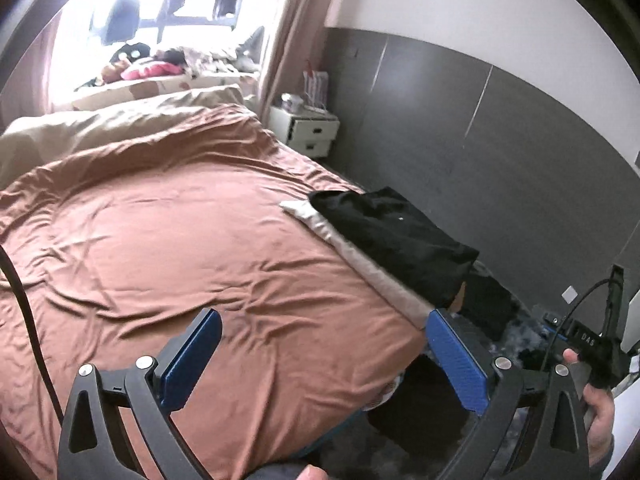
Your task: Fold large clothes
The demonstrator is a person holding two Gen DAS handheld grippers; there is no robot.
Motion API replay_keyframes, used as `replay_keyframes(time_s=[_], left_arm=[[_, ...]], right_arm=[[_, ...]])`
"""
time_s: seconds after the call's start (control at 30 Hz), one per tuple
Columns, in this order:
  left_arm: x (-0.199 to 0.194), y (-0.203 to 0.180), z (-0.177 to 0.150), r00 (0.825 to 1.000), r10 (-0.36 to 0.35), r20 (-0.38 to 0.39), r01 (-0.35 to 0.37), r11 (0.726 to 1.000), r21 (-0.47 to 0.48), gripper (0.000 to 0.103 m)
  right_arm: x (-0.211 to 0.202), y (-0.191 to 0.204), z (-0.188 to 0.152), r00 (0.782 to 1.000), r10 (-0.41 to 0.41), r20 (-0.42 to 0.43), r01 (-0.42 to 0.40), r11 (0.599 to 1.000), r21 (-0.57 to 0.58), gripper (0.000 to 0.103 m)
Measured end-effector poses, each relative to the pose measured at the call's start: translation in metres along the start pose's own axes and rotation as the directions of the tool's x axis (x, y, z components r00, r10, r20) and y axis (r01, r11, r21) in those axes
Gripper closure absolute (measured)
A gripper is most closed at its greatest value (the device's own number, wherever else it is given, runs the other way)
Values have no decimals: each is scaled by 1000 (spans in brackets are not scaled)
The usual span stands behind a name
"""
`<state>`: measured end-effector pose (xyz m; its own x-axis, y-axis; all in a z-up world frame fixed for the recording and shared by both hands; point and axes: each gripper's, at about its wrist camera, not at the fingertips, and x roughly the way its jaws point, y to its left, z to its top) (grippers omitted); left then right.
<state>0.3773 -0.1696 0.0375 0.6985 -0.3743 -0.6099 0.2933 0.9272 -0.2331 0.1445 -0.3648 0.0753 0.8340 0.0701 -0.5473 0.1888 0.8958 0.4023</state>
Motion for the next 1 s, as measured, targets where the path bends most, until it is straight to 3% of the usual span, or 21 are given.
replay_keyframes(time_s=[0.47,1.0], left_arm=[[-114,4,-57,987,108,118,-106,994,-18,0],[-210,-5,-149,954,213,212,-206,977,-55,0]], right_arm=[[-61,21,-51,997,74,24,-70,991,-110,0],[-127,27,-121,988,146,52,-128,958,-257,0]])
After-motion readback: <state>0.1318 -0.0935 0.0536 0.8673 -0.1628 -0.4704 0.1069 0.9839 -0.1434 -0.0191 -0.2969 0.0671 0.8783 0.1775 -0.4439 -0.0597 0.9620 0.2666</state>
